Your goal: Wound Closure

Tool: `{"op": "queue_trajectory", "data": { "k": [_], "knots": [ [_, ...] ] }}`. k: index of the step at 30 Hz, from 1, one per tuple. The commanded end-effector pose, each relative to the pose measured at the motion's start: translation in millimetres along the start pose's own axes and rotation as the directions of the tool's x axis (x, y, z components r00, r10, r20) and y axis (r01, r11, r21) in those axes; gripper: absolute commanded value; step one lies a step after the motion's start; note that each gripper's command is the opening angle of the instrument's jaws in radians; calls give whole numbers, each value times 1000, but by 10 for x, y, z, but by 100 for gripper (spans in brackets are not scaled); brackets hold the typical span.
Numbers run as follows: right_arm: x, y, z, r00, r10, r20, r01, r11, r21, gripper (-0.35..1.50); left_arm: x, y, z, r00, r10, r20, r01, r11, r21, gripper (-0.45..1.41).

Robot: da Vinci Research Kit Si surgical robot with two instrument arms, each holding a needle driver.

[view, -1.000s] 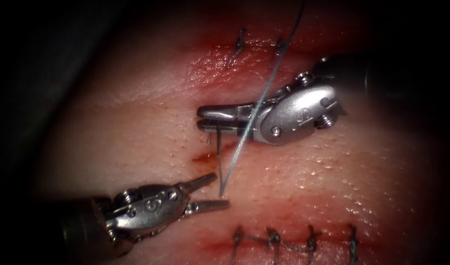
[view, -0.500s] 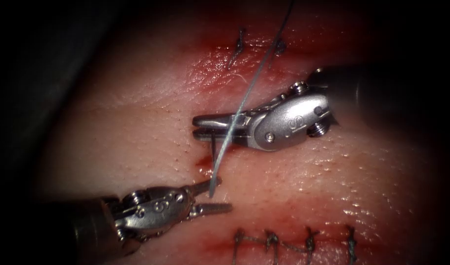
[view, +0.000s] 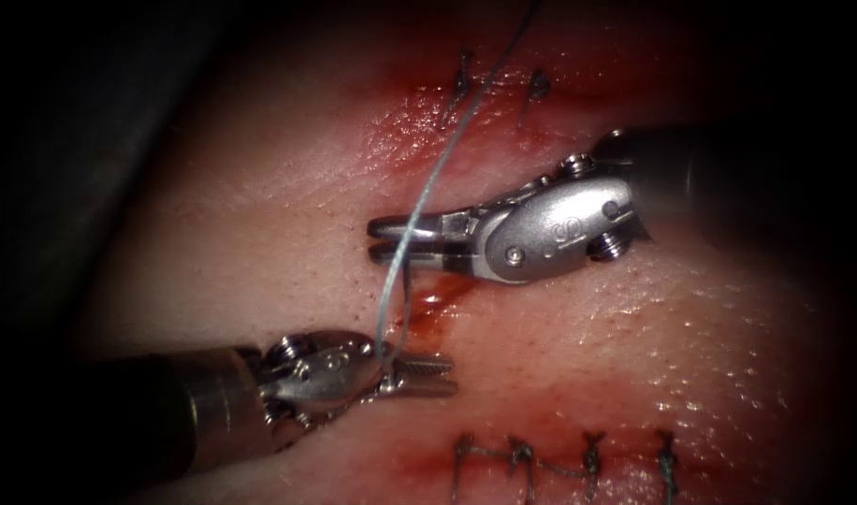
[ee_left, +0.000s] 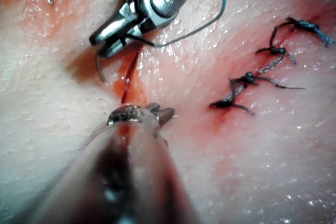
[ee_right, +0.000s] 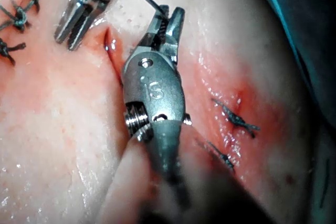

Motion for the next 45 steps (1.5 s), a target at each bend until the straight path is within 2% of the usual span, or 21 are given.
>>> {"op": "queue_trajectory", "data": {
  "k": [1,6,9,14,18,24,36,45],
  "knots": [
    [-4,-2,8,1000,7,-2,-7,1000,0,-35,1,-3,9,1000,-2,6,2,1000,17,10],
    [-5,2,9,999,45,6,-45,999,6,-35,-4,-22,7,1000,-11,14,10,998,66,12],
    [-7,8,12,993,114,21,-115,993,11,-35,-9,-30,7,1000,-11,22,9,996,92,15],
    [-20,15,22,955,285,87,-289,957,38,-35,-14,-25,4,1000,-10,27,7,995,100,17],
    [-35,19,28,919,380,105,-386,921,46,-35,-14,-13,-2,999,-17,28,14,995,101,17],
    [-49,36,32,893,436,112,-443,895,49,-35,-10,5,-10,999,-8,33,5,995,101,17],
    [-47,80,43,805,584,99,-591,804,66,-35,-4,11,-18,999,11,40,-16,994,110,19],
    [-46,96,52,797,598,85,-603,796,54,-35,-3,15,-20,999,14,42,-18,994,109,20]
  ]
}}
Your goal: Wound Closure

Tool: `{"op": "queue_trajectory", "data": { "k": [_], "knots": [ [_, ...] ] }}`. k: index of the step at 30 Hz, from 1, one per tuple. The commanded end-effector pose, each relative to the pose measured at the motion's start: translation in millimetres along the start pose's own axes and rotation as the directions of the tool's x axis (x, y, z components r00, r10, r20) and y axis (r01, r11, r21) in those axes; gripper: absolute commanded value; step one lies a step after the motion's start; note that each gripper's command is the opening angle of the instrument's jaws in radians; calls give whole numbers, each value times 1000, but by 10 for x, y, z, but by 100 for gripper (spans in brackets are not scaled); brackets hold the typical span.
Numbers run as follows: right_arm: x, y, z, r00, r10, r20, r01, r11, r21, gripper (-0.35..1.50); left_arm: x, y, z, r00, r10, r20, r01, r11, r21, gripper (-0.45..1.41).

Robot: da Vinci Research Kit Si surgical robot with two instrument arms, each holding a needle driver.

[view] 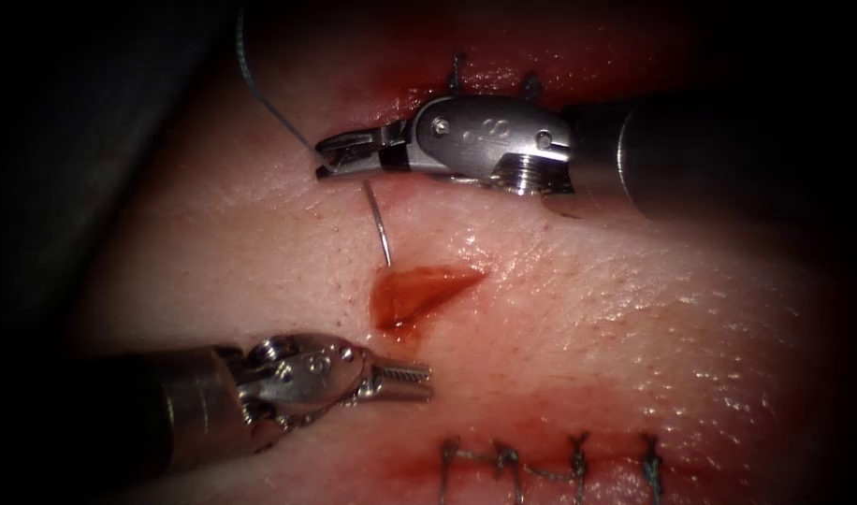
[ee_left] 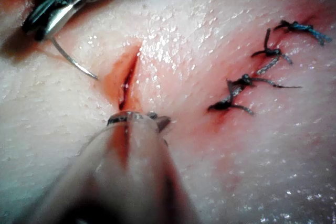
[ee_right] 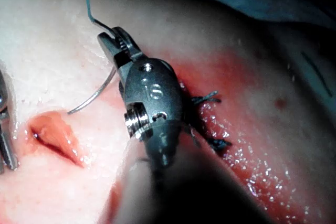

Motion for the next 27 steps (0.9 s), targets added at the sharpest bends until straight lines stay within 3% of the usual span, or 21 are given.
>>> {"op": "queue_trajectory", "data": {
  "k": [1,11,18,27],
  "knots": [
    [-2,2,10,1000,-4,-2,4,1000,5,-35,2,2,8,1000,-1,0,1,1000,-2,20],
    [-12,-14,4,1000,-21,6,21,999,39,-35,2,0,4,1000,6,5,-6,1000,0,22],
    [-19,-21,-1,991,-131,-2,131,991,27,-35,3,1,3,1000,11,6,-11,1000,0,24],
    [-28,-53,-5,901,-430,-53,432,900,49,-35,3,1,2,1000,11,0,-11,1000,-1,24]
  ]
}}
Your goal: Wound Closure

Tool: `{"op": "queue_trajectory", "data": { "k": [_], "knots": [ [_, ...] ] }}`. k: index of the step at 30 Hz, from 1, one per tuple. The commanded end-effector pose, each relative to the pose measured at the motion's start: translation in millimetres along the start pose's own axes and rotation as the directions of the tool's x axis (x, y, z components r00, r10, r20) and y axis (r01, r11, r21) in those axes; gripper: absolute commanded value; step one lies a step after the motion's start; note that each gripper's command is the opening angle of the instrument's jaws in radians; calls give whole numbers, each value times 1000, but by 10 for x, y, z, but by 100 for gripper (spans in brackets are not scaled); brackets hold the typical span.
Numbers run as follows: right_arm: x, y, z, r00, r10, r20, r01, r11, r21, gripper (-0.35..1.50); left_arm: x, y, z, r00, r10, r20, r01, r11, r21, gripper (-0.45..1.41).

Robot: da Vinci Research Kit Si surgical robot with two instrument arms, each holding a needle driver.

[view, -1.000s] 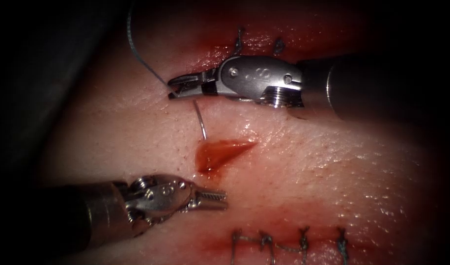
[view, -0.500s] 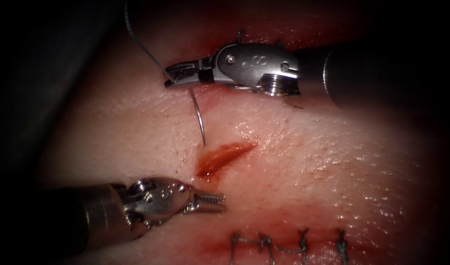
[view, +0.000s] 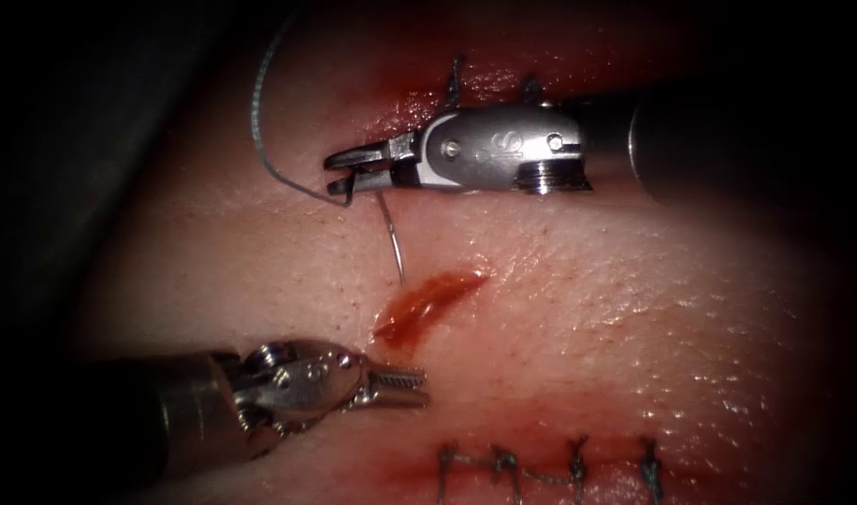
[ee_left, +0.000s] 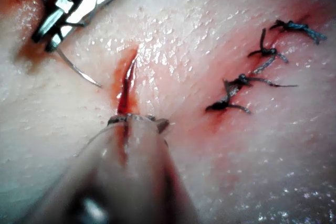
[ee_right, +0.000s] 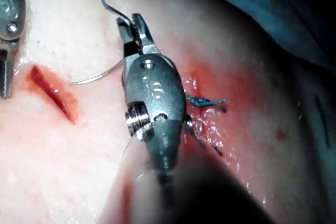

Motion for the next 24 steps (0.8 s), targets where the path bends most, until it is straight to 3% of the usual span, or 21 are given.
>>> {"op": "queue_trajectory", "data": {
  "k": [1,8,16,20,24],
  "knots": [
    [0,-10,8,999,-31,-6,31,999,25,-35,2,2,8,1000,0,-1,0,1000,-2,24],
    [11,-47,-4,989,-145,-31,147,986,78,-35,2,4,5,1000,-2,1,2,1000,-1,24],
    [-8,-91,-14,976,-206,-65,208,978,31,-35,2,4,-1,1000,3,-3,-3,1000,0,22],
    [-13,-90,-16,976,-209,-52,210,978,7,-35,3,3,-1,1000,1,-8,-1,1000,6,22],
    [-11,-77,-16,994,-103,-47,103,995,-1,-35,9,1,-4,999,3,-33,-3,1000,19,20]
  ]
}}
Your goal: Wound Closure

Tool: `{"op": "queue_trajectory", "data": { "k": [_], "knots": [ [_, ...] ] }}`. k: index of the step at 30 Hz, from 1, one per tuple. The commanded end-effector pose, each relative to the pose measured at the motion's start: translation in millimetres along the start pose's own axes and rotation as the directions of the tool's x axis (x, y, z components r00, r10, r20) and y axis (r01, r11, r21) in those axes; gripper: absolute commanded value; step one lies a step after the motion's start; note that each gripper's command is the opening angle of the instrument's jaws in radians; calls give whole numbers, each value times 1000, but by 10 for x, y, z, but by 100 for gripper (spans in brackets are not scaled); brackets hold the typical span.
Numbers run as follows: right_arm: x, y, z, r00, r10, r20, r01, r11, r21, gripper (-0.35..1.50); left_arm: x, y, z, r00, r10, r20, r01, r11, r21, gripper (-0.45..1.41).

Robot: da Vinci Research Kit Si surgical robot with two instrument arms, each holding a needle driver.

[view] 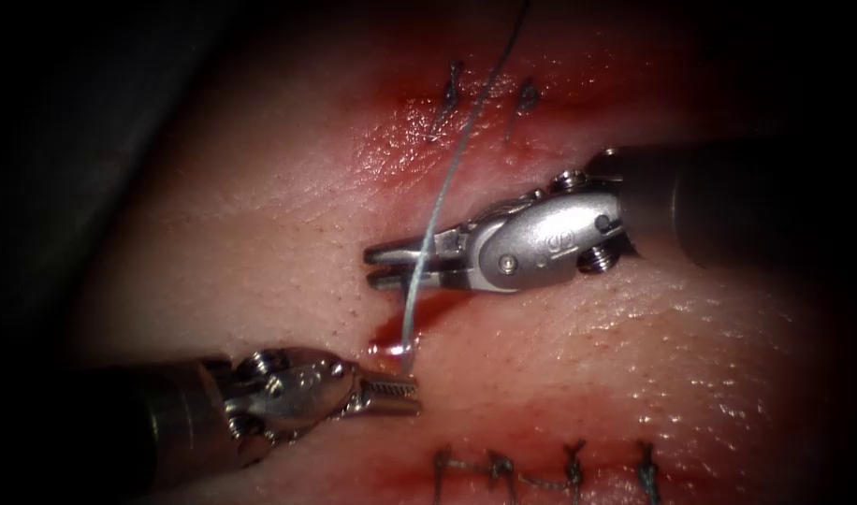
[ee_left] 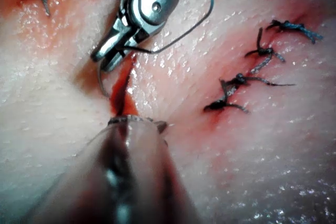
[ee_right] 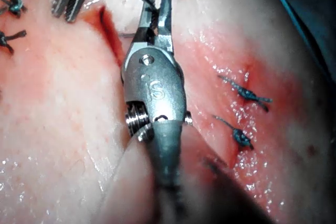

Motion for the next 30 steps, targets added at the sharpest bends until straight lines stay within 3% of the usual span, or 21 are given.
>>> {"op": "queue_trajectory", "data": {
  "k": [1,6,13,20,30],
  "knots": [
    [-5,9,11,995,99,6,-99,995,-4,-35,4,1,6,1000,1,-17,-1,1000,6,20],
    [-10,32,23,966,252,53,-253,967,14,-35,5,1,4,1000,4,-22,-4,1000,8,20],
    [-27,58,43,869,482,109,-489,872,37,-35,3,1,3,1000,6,-21,-6,1000,8,20],
    [-37,72,44,804,583,118,-592,804,58,-35,2,1,4,1000,6,-21,-6,1000,9,19],
    [-34,89,44,789,609,76,-611,791,11,-35,3,4,7,1000,15,-20,-15,1000,15,19]
  ]
}}
